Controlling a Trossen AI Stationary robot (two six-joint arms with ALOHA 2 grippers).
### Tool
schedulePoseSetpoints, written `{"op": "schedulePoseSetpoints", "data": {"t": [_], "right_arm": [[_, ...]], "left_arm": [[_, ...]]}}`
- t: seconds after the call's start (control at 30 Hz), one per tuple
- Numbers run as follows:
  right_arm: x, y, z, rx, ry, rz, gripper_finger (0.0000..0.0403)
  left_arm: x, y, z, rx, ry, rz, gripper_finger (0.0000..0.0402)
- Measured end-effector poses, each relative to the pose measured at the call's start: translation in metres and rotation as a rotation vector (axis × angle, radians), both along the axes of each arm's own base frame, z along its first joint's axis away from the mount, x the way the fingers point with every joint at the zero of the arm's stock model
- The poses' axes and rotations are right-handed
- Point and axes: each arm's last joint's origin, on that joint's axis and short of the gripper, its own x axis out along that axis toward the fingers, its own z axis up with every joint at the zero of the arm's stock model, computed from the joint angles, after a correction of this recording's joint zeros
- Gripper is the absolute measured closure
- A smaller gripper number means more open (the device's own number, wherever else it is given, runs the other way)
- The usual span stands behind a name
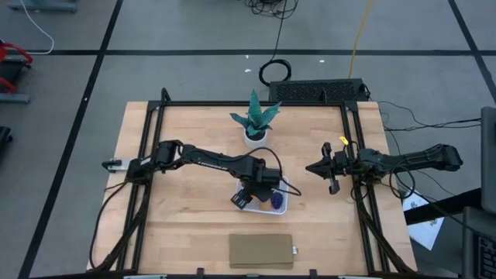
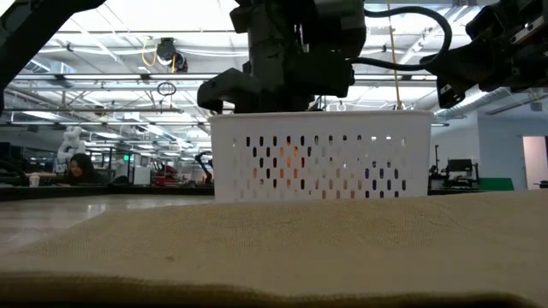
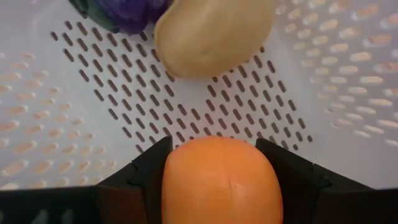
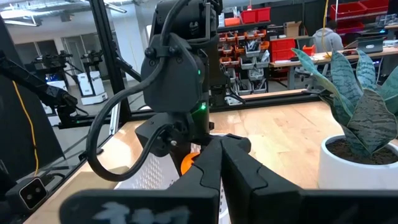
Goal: Pick and placing Produce into tupperware
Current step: Put the orange into the white basket
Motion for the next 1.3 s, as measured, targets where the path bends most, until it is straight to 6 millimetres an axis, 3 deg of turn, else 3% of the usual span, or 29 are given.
{"op": "schedulePoseSetpoints", "data": {"t": [0.27,0.63,1.3], "right_arm": [[0.000,0.000,0.000,0.000,0.001,0.000,0.0403],[0.000,0.000,0.000,0.000,-0.003,0.000,0.0403],[0.000,0.000,0.000,0.000,-0.003,0.000,0.0403]], "left_arm": [[0.001,0.000,0.000,-0.020,-0.008,0.005,0.0190],[0.005,0.001,-0.012,-0.040,0.027,0.177,0.0190],[0.007,-0.002,-0.012,-0.049,0.008,0.201,0.0190]]}}
